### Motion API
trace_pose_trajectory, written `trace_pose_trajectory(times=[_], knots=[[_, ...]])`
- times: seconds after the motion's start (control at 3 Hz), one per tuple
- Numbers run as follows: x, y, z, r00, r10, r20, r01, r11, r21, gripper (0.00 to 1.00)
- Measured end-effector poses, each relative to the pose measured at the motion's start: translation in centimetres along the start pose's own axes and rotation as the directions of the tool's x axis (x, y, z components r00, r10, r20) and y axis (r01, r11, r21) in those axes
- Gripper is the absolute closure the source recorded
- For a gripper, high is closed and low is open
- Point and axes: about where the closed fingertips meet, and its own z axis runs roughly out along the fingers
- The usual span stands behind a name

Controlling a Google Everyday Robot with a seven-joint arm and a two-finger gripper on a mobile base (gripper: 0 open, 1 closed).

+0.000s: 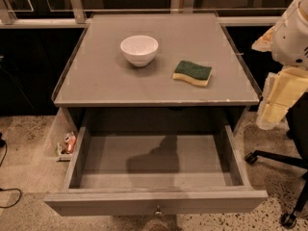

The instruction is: Close top drawer

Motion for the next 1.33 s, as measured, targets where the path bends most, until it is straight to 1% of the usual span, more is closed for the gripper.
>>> trace_pose_trajectory(times=[0.33, 0.67, 1.0, 1.33], knots=[[0.0, 0.0, 0.0, 1.000, 0.000, 0.000, 0.000, 1.0000, 0.000, 0.00], [0.0, 0.9, -1.2, 1.000, -0.021, 0.007, 0.021, 0.9994, 0.028, 0.00], [0.4, 4.1, -0.4, 0.997, -0.063, 0.034, 0.062, 0.9978, 0.026, 0.00], [2.4, 8.2, 4.1, 0.996, -0.049, 0.076, 0.051, 0.9983, -0.028, 0.00]])
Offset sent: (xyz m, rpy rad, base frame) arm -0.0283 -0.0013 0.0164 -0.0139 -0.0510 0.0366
